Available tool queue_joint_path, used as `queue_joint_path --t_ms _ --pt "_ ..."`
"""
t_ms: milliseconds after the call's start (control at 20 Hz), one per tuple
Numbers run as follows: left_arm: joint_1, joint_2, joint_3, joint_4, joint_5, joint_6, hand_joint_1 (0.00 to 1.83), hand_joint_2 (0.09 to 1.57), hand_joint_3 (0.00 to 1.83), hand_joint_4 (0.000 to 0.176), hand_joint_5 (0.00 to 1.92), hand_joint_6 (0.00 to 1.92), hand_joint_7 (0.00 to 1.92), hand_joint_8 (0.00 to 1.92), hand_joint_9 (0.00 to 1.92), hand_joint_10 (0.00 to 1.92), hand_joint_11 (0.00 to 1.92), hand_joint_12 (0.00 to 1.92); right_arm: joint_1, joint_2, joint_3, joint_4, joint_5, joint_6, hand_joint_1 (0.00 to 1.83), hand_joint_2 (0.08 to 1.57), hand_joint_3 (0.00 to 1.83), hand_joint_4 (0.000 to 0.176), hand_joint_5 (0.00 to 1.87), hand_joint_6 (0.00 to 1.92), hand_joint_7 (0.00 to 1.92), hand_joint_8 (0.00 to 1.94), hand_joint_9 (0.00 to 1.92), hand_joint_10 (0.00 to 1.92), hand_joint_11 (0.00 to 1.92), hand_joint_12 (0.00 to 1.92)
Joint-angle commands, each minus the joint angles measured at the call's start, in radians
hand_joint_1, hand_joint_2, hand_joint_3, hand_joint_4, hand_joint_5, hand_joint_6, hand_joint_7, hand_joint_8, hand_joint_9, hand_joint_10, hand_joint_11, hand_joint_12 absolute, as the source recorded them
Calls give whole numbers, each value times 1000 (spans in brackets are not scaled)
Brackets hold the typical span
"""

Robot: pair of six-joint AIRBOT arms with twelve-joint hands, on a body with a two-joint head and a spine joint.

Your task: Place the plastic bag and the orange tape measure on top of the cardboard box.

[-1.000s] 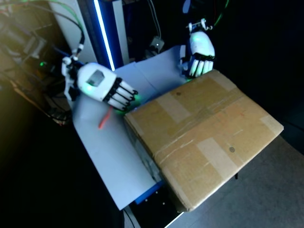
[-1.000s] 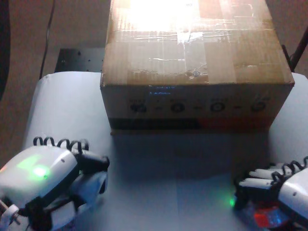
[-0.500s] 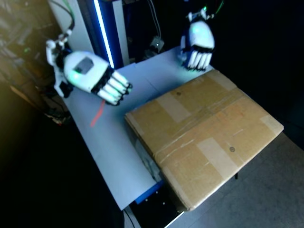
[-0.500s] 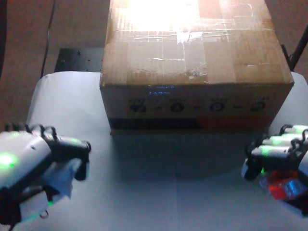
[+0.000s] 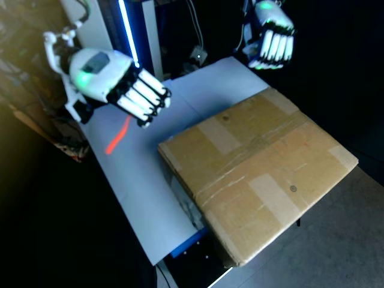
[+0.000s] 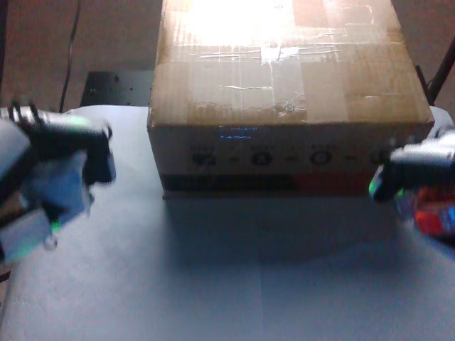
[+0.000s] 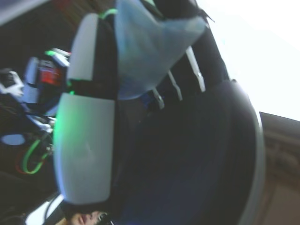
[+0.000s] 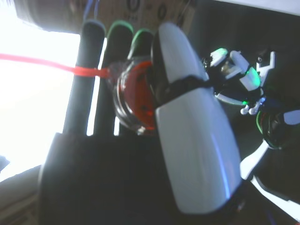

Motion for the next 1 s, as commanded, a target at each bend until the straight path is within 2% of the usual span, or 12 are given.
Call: queue_joint_path --t_ms 0,50,100,150,250,350,550,600,750,850,900,950 --pt "-23 -10 9 44 139 -3 1379 1118 0 0 882 1026 979 1004 933 1258 736 1574 21 5 8 -47 -154 2 1344 1210 1 0 807 1281 684 1316 776 1446 683 1566" --pt "-53 -23 24 54 136 -3 1376 1122 0 0 893 1029 962 1024 905 1294 719 1597 37 5 19 -51 -154 2 1216 1242 4 0 755 1210 726 1529 759 1510 751 1763" --pt "-76 -34 36 61 131 -3 1375 1123 0 0 909 1003 1000 995 849 1348 619 1661 52 5 31 -53 -154 2 1339 1208 0 0 844 1189 735 1169 729 1619 722 1849" --pt "-121 -51 53 76 114 -3 1376 1123 0 0 905 1012 996 984 859 1344 618 1667 72 5 42 -56 -154 2 1349 1189 0 0 903 1143 734 1196 773 1540 740 1839" --pt "-197 -87 89 108 68 -3 1376 1126 1 0 881 1035 967 1026 888 1324 708 1643 103 4 69 -56 -154 2 1348 1196 0 0 881 1159 765 1120 726 1608 720 1847" --pt "-282 -130 129 141 10 -3 1372 1138 3 0 824 1134 963 1059 871 1329 721 1669 134 0 98 -56 -153 1 1349 1194 0 0 897 1157 722 1210 766 1547 737 1844" --pt "-407 -202 210 174 -86 -3 1381 1118 0 0 850 976 1005 1048 947 1250 978 1526 222 -42 171 -55 -103 1 1348 1195 1 0 881 1159 765 1120 726 1608 720 1847" --pt "-424 -210 223 175 -94 -3 1386 1098 0 0 943 889 1058 1021 946 1209 830 1694 264 -65 198 -59 -67 1 1348 1196 0 0 889 1161 725 1200 760 1559 734 1845" --pt "-472 -228 262 174 -123 -3 1377 1119 3 0 884 1026 1000 1113 886 1229 789 1674 364 -126 267 -84 15 2 1350 1187 0 0 898 1130 761 1161 774 1552 732 1846" --pt "-531 -271 318 179 -204 -3 1377 1117 0 0 894 1045 1004 1033 889 1265 749 1685 413 -165 318 -89 57 2 1348 1196 0 0 881 1159 765 1120 726 1608 720 1847" --pt "-557 -294 344 186 -241 -3 1388 1100 0 0 948 831 1029 1038 969 1261 875 1690 424 -176 337 -89 67 2 1351 1183 0 0 906 1121 769 1151 774 1548 733 1843" --pt "-583 -313 366 190 -273 -4 1383 1113 0 0 925 856 994 1099 918 1299 858 1708 441 -186 353 -88 81 2 1350 1188 2 0 905 1145 729 1201 773 1536 742 1837"
